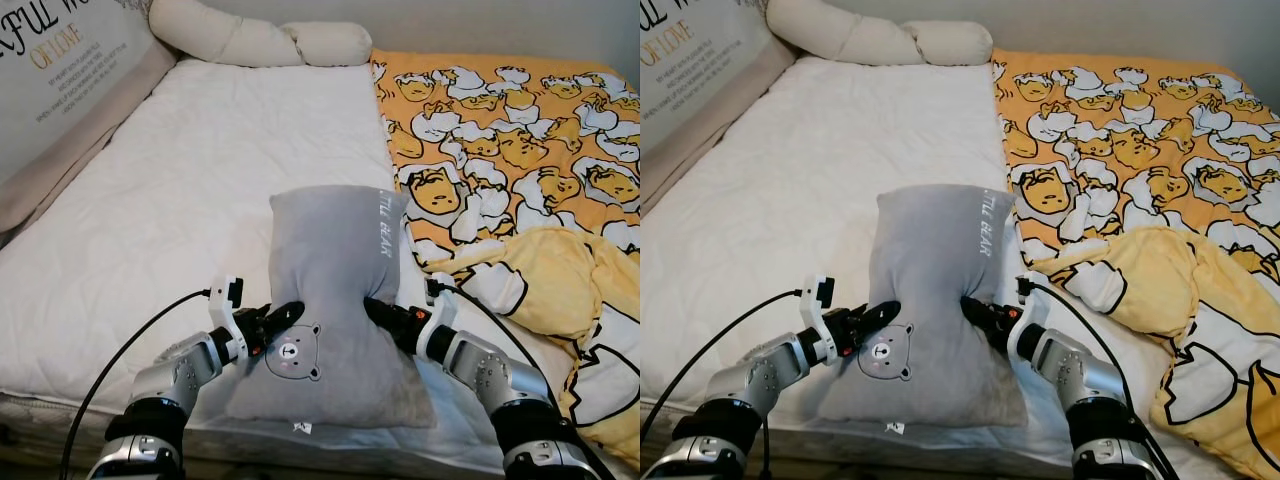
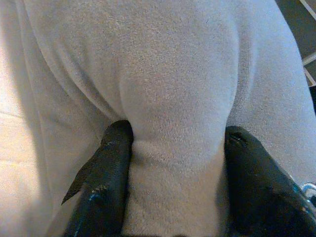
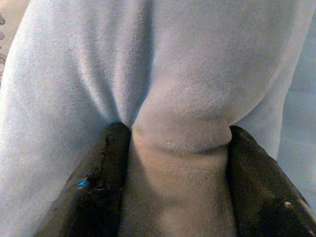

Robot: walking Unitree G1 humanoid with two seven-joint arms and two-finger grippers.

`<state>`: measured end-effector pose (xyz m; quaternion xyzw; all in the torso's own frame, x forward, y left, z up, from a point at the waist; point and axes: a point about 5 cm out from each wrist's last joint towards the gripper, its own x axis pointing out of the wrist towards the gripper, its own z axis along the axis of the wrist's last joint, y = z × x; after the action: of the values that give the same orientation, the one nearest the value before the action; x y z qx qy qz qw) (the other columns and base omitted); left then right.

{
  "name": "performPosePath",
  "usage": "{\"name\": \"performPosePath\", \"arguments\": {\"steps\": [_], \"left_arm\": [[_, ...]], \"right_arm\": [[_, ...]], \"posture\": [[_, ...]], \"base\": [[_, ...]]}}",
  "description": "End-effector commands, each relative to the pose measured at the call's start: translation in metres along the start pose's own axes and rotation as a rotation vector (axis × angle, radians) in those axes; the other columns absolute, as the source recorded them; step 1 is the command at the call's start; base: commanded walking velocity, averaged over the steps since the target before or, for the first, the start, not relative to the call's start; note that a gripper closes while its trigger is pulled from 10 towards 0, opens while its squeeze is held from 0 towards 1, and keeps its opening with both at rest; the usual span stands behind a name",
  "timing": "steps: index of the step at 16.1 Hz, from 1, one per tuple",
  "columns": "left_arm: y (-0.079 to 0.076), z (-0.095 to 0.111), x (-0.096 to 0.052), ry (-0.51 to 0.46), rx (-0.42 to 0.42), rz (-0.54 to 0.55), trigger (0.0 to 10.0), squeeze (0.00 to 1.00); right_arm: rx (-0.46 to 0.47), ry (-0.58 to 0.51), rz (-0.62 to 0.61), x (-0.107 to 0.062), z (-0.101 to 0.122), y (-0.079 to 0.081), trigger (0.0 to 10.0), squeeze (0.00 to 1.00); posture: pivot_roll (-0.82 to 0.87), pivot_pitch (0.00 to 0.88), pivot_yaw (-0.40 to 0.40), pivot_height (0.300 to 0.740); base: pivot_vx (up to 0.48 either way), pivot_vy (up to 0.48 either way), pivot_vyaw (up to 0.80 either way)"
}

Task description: Clean up the room

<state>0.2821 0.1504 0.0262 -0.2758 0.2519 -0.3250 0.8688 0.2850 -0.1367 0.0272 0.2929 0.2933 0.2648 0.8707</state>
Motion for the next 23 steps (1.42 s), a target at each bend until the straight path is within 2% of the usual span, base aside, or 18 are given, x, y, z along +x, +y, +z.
{"name": "performPosePath", "arguments": {"steps": [1,8,14,17,19,20,21,23], "left_arm": [[-0.006,-0.009,0.006,0.037,-0.006,-0.012,0.0,0.0],[-0.01,-0.009,0.007,0.047,0.017,-0.011,0.0,0.0],[-0.009,0.0,0.006,0.03,0.03,0.0,0.0,0.0],[-0.014,0.01,0.006,0.009,0.063,-0.03,0.0,0.0],[-0.025,0.022,0.008,-0.021,0.101,-0.063,0.0,0.0],[-0.032,0.033,0.008,-0.056,0.116,-0.078,0.0,0.0],[-0.032,0.033,0.008,-0.056,0.116,-0.078,0.0,0.0],[-0.042,0.047,0.005,-0.094,0.163,-0.09,0.0,0.0]], "right_arm": [[-0.007,0.021,0.0,0.005,-0.007,0.004,0.0,0.0],[-0.002,0.055,-0.004,0.008,-0.005,0.007,0.0,0.0],[-0.014,0.041,0.004,0.012,0.002,0.016,0.0,0.0],[-0.056,0.008,-0.013,0.013,0.012,0.019,0.0,0.0],[-0.071,-0.036,-0.026,0.013,0.024,0.021,0.0,0.0],[-0.079,-0.073,-0.017,0.011,0.034,0.025,0.0,0.0],[-0.079,-0.073,-0.017,0.011,0.034,0.025,0.0,0.0],[-0.09,-0.137,0.012,0.007,0.048,0.037,0.0,0.0]], "posture": [[-0.06,0.0,-0.012,0.74],[-0.06,0.0,-0.024,0.74],[-0.06,0.0,-0.017,0.74],[-0.07,0.0,-0.008,0.74],[-0.07,0.0,-0.001,0.74],[-0.07,0.0,0.0,0.74],[-0.07,0.0,0.0,0.74],[-0.08,0.0,0.012,0.74]], "base": [[0.0,0.0,0.0],[0.0,0.0,0.0],[0.0,0.0,0.0],[0.0,0.0,0.0],[0.0,0.0,0.0],[0.0,0.0,0.0],[0.0,0.0,0.0],[0.0,0.0,0.0]]}}
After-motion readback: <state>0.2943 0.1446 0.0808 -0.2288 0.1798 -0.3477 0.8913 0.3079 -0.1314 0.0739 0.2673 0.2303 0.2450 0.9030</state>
